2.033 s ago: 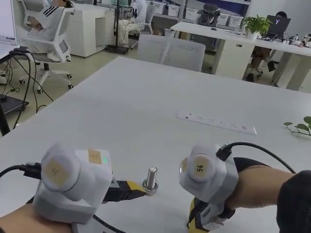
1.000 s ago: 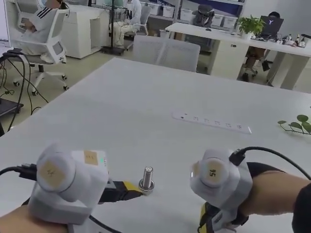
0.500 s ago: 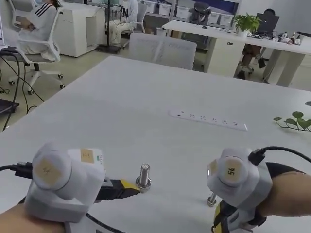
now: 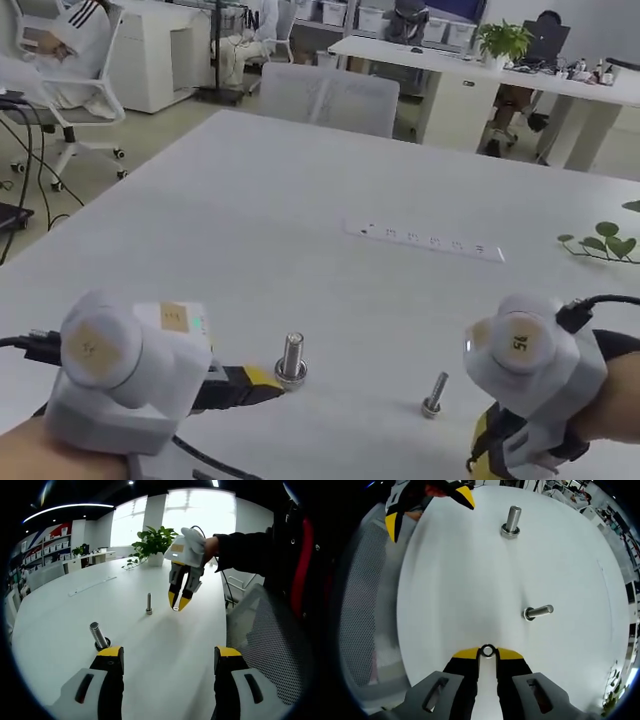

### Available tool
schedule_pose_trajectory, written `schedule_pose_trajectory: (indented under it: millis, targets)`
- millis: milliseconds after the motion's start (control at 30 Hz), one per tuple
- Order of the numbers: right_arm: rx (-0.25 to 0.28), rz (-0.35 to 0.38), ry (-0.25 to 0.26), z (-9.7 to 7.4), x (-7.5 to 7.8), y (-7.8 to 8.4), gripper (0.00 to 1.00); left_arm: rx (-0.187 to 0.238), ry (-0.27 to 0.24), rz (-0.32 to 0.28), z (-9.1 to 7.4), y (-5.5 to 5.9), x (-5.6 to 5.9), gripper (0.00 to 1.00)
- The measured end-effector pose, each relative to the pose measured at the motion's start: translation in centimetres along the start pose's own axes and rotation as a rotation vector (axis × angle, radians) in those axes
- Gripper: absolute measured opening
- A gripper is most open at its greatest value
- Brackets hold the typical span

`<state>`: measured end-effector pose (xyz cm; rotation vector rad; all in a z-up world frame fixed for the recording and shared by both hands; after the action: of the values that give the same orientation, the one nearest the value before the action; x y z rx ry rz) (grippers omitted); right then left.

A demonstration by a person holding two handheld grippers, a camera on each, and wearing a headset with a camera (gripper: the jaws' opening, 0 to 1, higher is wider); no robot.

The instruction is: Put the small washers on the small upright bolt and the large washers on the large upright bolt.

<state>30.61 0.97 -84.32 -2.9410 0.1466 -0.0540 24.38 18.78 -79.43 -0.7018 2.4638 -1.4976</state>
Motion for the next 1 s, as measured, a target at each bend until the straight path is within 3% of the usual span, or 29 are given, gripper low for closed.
schedule_pose_trajectory:
  millis: [533, 1000]
  targets:
    - [-0.012, 0.028, 0.047, -2.3, 2.2, 1.6, 0.13, -0.008, 0.004, -0.004, 0.2, 0.2, 0.0, 0.73]
    - [0.017, -0.03, 0.081, -4.7, 3.9, -1.2, 0.13, -0.004, -0.002, -0.012, 0.1, 0.2, -0.1, 0.73]
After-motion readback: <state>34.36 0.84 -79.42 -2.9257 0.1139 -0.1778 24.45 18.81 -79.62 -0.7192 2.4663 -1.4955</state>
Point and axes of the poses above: the centre of the closed fingertips' face, and the gripper's own axes: z roughly forward along the fingers, x roughly to its right, y roughly out of its underside, the point moved 2 cm from there along -z, roughly backward along the fingers, and after that the axes turned 2 degrees about z, right-handed, at the moved point
